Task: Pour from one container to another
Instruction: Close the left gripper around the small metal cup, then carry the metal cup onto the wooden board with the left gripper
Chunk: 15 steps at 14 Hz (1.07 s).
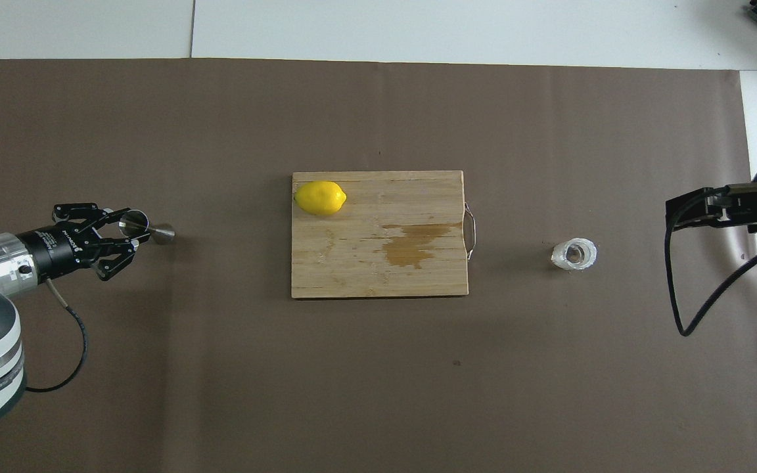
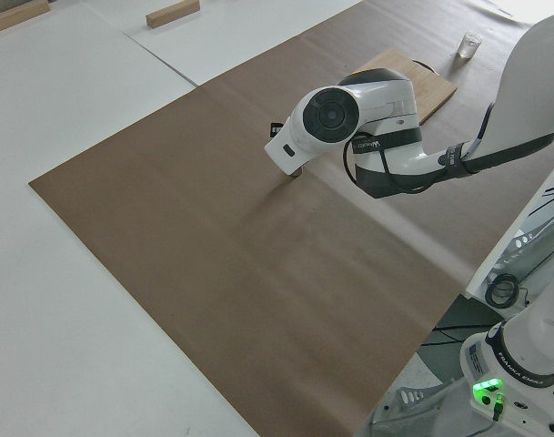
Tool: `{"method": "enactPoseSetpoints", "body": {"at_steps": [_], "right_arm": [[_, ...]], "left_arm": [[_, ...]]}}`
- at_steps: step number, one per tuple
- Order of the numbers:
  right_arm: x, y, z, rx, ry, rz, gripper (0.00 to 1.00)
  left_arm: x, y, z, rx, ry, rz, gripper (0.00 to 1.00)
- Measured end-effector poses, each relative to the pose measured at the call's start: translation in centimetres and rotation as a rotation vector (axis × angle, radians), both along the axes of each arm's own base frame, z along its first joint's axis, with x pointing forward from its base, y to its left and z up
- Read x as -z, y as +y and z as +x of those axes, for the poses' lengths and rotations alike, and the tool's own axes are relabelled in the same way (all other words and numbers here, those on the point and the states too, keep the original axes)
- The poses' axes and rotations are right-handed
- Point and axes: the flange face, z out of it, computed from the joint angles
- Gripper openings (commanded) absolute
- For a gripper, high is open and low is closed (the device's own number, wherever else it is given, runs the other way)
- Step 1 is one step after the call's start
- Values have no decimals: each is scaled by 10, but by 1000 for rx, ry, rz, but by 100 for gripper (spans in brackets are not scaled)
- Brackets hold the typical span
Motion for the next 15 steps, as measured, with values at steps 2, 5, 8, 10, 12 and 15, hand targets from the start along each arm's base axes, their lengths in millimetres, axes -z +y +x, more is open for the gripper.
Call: {"method": "enactPoseSetpoints", "body": {"at_steps": [2, 5, 8, 10, 12, 15], "right_arm": [[0, 0, 0, 0, 0, 0, 100], [0, 0, 0, 0, 0, 0, 100], [0, 0, 0, 0, 0, 0, 100], [0, 0, 0, 0, 0, 0, 100], [0, 0, 0, 0, 0, 0, 100], [0, 0, 0, 0, 0, 0, 100]], "left_arm": [[0, 0, 0, 0, 0, 0, 19], [0, 0, 0, 0, 0, 0, 0], [0, 0, 0, 1, 1, -3, 0], [-4, -4, 2, 27, 7, -30, 0], [-19, -8, 10, 70, -2, -78, 0], [-53, -19, 26, 118, -26, -135, 0]]}}
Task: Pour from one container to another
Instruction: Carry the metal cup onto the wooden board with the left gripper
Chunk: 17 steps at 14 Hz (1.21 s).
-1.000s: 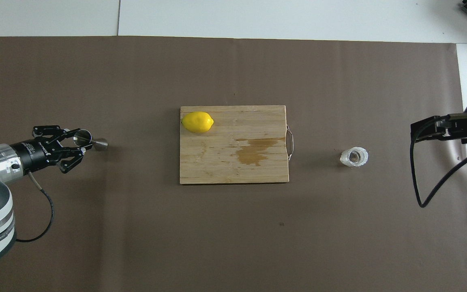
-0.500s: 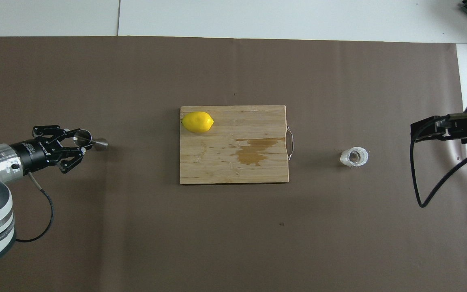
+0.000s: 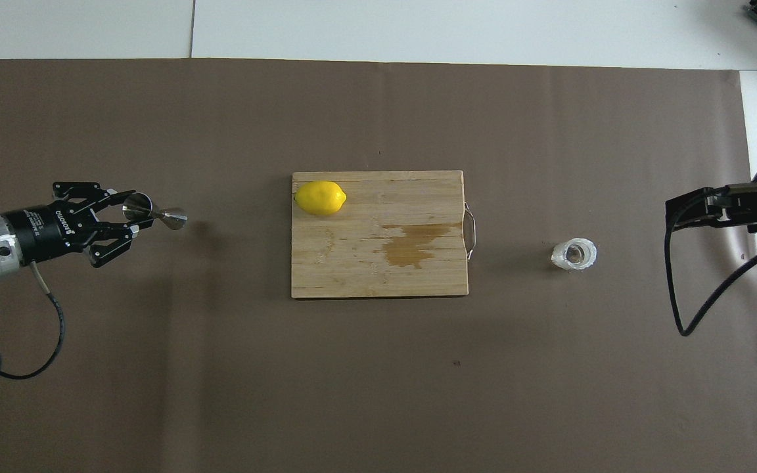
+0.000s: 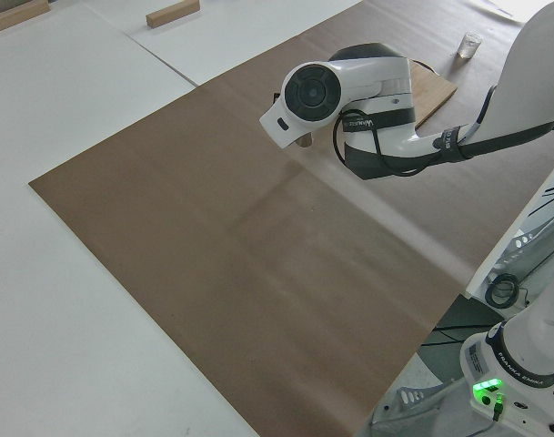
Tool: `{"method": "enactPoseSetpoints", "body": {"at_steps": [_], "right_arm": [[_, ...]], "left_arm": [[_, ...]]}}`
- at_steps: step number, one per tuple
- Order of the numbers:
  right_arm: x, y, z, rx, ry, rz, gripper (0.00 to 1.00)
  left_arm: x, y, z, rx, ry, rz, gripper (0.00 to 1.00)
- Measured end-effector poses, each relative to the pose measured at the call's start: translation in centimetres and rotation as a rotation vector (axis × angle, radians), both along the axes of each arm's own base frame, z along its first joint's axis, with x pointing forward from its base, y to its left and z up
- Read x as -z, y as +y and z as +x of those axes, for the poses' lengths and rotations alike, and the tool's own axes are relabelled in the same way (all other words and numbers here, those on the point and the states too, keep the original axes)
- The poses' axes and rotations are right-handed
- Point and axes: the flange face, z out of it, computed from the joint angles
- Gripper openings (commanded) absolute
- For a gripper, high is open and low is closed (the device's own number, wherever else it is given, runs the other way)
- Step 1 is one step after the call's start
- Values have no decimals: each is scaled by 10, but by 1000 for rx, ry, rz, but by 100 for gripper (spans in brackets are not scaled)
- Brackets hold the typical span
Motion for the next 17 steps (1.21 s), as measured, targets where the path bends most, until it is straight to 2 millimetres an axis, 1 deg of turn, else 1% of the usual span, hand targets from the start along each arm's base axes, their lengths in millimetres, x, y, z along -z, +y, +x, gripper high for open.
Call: {"method": "enactPoseSetpoints", "body": {"at_steps": [1, 2, 5, 8, 10, 13, 15, 17], "right_arm": [[0, 0, 0, 0, 0, 0, 100], [0, 0, 0, 0, 0, 0, 100], [0, 0, 0, 0, 0, 0, 100], [0, 0, 0, 0, 0, 0, 100], [0, 0, 0, 0, 0, 0, 100], [0, 0, 0, 0, 0, 0, 100], [0, 0, 0, 0, 0, 0, 100], [0, 0, 0, 0, 0, 0, 100]], "left_arm": [[-12, -10, 6, 2, 2, -16, 0], [-25, -27, 12, 10, 8, -32, 0], [-58, -95, 21, 39, 39, -64, 0], [-79, -155, 21, 26, 46, -48, 0], [-83, -198, 15, -22, 40, -41, 0], [-80, -263, -1, -75, 36, -48, 0], [-73, -303, -16, -67, 27, -43, 0], [-59, -334, -27, -65, 22, -31, 0]]}}
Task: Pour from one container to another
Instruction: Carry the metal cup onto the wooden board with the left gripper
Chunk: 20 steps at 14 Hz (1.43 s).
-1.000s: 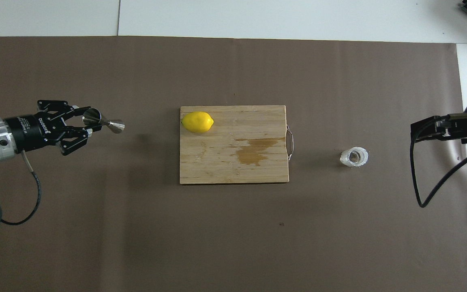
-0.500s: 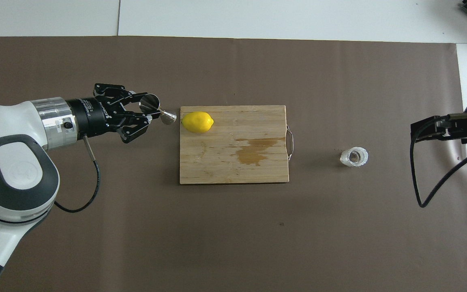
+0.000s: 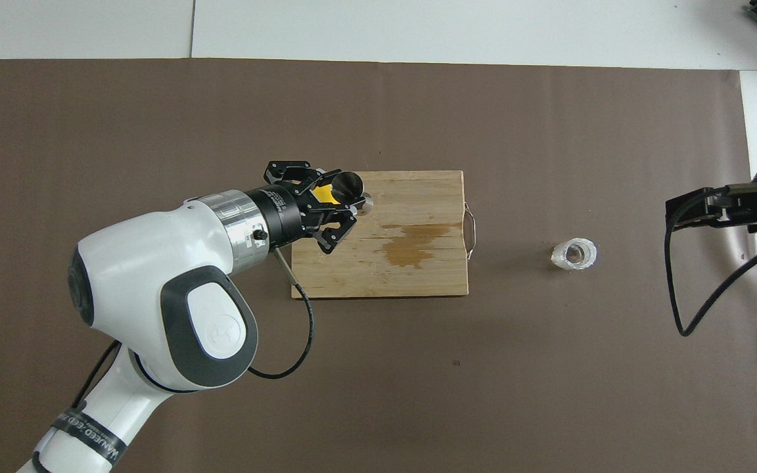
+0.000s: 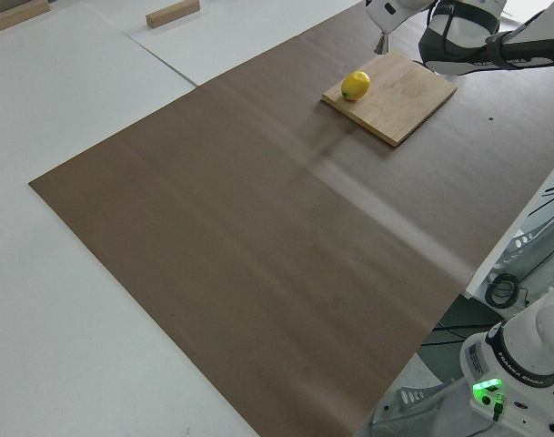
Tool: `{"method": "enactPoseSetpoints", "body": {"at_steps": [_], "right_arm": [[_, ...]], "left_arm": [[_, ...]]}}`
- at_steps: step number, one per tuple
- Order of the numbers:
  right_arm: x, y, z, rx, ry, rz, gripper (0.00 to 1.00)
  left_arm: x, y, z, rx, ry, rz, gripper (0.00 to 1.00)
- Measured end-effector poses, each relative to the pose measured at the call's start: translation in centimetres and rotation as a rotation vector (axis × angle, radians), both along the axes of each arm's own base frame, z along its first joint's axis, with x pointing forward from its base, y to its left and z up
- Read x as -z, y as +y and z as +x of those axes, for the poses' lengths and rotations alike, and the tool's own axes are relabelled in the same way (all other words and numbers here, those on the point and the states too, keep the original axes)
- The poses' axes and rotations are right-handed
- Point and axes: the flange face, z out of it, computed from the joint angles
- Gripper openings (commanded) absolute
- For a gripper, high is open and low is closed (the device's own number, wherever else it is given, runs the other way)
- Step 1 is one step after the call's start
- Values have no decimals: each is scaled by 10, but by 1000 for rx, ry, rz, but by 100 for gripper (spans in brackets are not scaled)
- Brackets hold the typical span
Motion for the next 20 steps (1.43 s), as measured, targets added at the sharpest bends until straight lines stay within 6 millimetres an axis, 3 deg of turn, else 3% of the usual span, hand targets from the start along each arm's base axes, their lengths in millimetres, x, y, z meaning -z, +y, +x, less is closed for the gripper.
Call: {"method": "enactPoseSetpoints", "body": {"at_steps": [6, 13, 16, 20], "right_arm": [[0, 0, 0, 0, 0, 0, 100], [0, 0, 0, 0, 0, 0, 100], [0, 0, 0, 0, 0, 0, 100], [0, 0, 0, 0, 0, 0, 100]], "left_arm": [[24, -43, -19, -32, 10, 8, 0], [84, -88, -40, -16, -11, 89, 0], [86, -95, -40, -4, -17, 91, 2], [93, -103, -46, -2, -28, 101, 15]]}}
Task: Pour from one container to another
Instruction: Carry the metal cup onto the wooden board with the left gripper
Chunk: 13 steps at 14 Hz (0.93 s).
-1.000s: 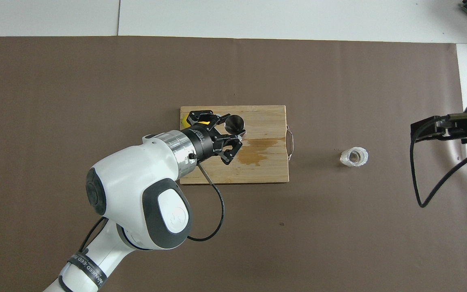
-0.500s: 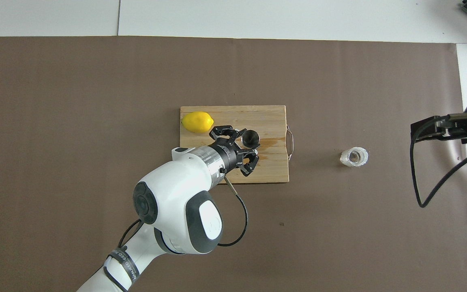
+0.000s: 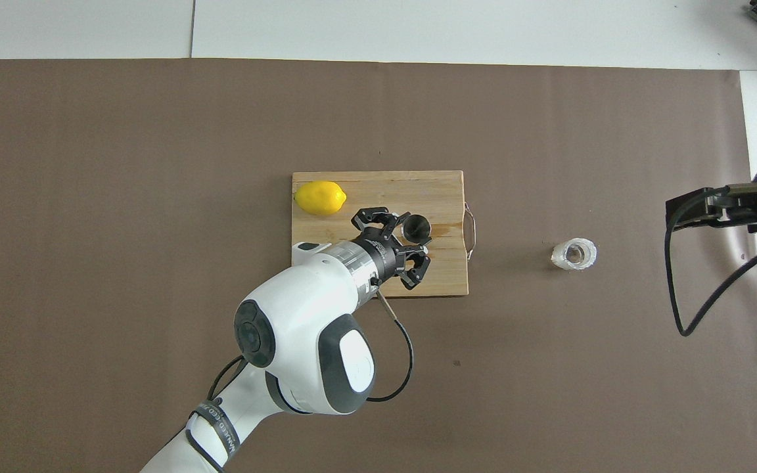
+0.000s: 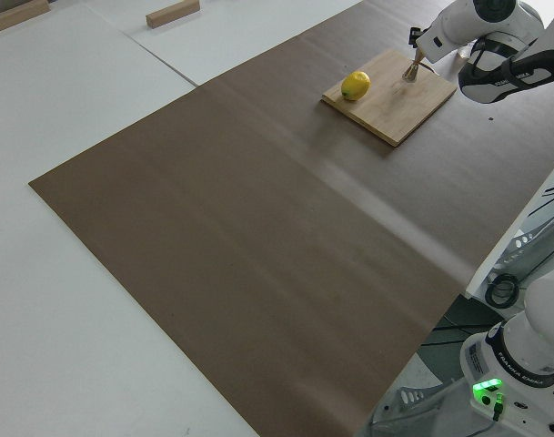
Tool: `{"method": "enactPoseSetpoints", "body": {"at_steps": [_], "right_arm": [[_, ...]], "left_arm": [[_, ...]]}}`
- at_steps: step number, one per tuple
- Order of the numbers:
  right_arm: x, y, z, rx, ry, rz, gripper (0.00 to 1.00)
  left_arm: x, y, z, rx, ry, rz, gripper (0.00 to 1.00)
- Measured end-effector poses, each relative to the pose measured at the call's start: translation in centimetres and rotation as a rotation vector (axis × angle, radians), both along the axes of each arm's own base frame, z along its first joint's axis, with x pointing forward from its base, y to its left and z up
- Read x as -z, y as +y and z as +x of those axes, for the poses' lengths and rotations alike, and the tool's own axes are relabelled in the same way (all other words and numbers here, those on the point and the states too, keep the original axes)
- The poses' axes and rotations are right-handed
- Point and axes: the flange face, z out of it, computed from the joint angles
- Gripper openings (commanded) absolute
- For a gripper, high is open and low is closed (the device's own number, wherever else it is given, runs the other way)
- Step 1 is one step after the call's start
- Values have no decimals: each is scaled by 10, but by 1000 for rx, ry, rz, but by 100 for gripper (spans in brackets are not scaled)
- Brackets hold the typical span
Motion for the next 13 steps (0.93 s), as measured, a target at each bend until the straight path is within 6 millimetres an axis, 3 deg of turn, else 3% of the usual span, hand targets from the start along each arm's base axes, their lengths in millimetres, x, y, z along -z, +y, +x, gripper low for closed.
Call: {"method": "enactPoseSetpoints", "body": {"at_steps": [2, 6, 10, 13], "right_arm": [[0, 0, 0, 0, 0, 0, 100], [0, 0, 0, 0, 0, 0, 100], [0, 0, 0, 0, 0, 0, 100], [0, 0, 0, 0, 0, 0, 100]], "left_arm": [[5, -1, 0, 2, -1, 7, 29], [9, -3, -1, 14, -9, 20, 100], [5, -1, 3, 6, -19, 15, 100], [-19, 1, 11, 1, -43, -16, 100]]}}
